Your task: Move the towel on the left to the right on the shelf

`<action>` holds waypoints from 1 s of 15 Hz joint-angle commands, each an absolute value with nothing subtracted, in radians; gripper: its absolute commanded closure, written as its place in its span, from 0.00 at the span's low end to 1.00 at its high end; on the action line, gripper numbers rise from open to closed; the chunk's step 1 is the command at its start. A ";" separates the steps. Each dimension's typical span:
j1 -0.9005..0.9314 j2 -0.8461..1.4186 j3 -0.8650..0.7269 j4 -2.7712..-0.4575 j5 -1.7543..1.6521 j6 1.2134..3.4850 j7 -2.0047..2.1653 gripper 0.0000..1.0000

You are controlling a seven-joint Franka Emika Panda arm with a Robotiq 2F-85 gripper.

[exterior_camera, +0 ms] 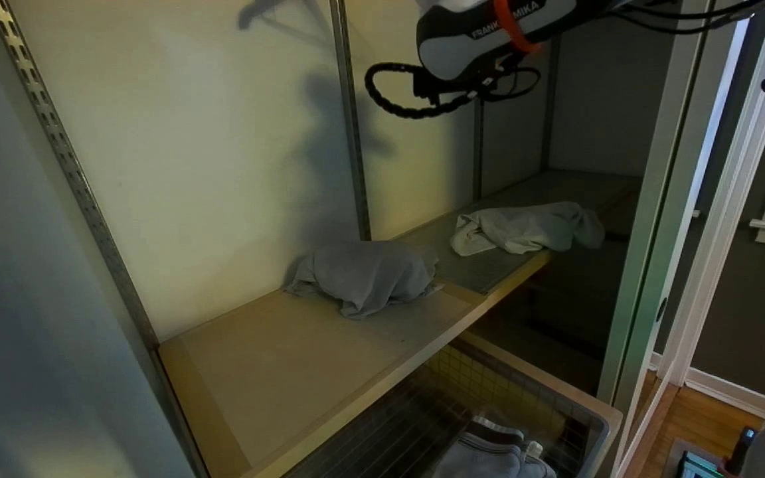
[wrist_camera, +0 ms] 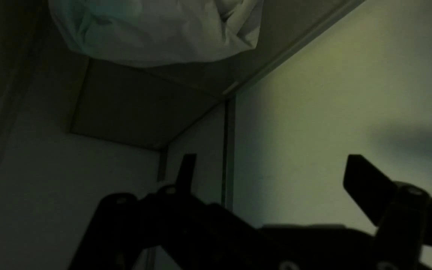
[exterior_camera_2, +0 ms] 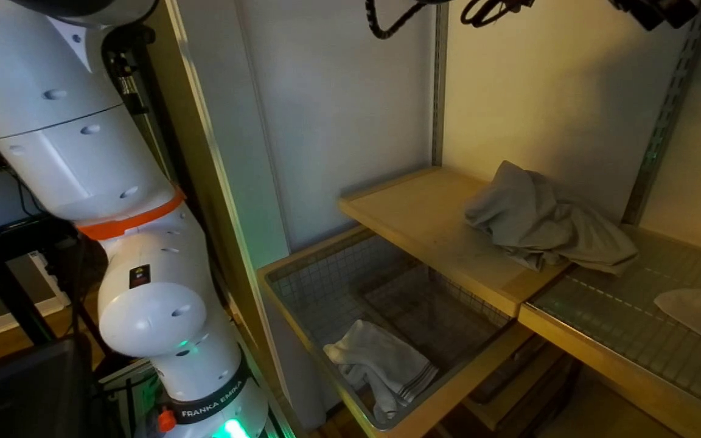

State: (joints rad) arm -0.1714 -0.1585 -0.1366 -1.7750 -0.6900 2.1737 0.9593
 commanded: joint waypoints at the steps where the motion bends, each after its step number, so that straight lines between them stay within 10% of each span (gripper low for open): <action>1: -0.149 -0.215 -0.125 -1.870 -0.515 2.132 0.831 0.00; 15: -0.132 -0.287 -0.093 -1.810 -0.076 1.776 0.363 0.00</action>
